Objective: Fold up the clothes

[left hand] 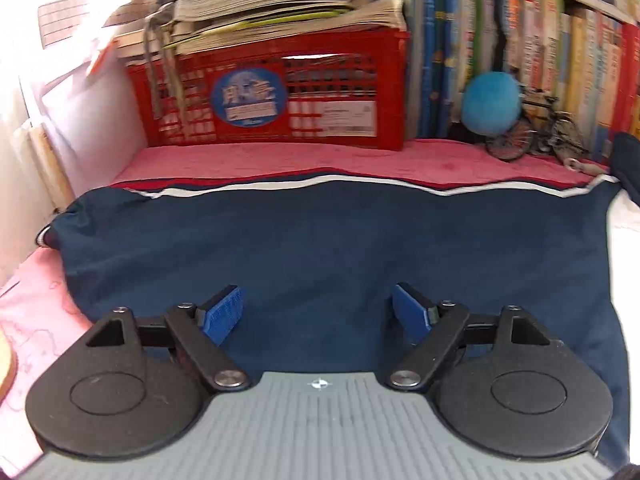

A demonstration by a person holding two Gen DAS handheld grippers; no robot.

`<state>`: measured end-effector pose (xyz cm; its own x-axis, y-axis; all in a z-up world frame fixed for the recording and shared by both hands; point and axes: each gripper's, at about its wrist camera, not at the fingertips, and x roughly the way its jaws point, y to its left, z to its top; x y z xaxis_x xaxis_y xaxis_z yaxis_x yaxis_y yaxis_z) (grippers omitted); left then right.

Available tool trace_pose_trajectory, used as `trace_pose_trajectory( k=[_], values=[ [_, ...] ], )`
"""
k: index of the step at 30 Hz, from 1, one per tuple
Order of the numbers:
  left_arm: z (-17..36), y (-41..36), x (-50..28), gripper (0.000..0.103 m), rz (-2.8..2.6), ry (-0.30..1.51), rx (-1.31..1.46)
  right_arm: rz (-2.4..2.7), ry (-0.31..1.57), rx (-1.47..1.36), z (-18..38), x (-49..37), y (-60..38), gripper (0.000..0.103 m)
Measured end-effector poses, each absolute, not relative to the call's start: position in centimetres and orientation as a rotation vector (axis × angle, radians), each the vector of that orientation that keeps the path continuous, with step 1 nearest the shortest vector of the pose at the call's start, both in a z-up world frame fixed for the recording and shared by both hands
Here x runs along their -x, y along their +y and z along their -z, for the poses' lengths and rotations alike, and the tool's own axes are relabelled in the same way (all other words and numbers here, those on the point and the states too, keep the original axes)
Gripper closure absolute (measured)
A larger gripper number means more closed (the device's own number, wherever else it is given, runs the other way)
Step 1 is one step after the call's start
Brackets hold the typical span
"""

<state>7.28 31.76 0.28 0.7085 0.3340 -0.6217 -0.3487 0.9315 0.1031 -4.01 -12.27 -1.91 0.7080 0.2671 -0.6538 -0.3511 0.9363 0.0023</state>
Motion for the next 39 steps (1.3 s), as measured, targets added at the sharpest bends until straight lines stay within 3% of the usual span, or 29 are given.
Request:
trace_pose_trajectory(
  k=[6, 9, 16, 19, 25, 28, 32, 37, 39],
  values=[
    [-0.4, 41.4, -8.7, 0.017, -0.637, 0.696, 0.033, -0.343, 0.705, 0.126, 2.0, 3.9, -12.4, 0.0],
    [-0.2, 45.2, -9.3, 0.004, -0.693, 0.694, 0.058, -0.342, 0.705, 0.125, 2.0, 3.9, -12.4, 0.0],
    [-0.7, 49.2, -10.8, 0.0, -0.868, 0.715, 0.096, -0.331, 0.704, 0.125, 2.1, 3.8, -12.3, 0.0],
    [-2.4, 46.9, -11.1, 0.025, -0.845, 0.699, 0.068, -0.327, 0.705, 0.123, 2.2, 3.7, -12.3, 0.0],
    [-7.3, 33.3, -9.2, 0.018, -0.419, 0.53, -0.042, -0.326, 0.704, 0.122, 2.3, 3.7, -12.3, 0.0],
    [-7.8, 25.1, -8.4, 0.008, -0.146, 0.534, -0.095, -0.325, 0.704, 0.122, 2.3, 3.7, -12.3, 0.0],
    [-6.3, 14.7, -7.2, 0.006, 0.163, 0.603, -0.093, -0.325, 0.704, 0.12, 2.3, 3.7, -12.3, 0.0],
    [-1.6, 10.2, -7.7, 0.007, 0.075, 0.705, -0.212, -0.325, 0.704, 0.118, 2.3, 3.6, -12.3, 0.0],
    [-0.8, 12.2, -8.1, 0.0, -0.059, 0.705, -0.161, -0.326, 0.704, 0.117, 2.3, 3.6, -12.4, 0.0]
  ],
)
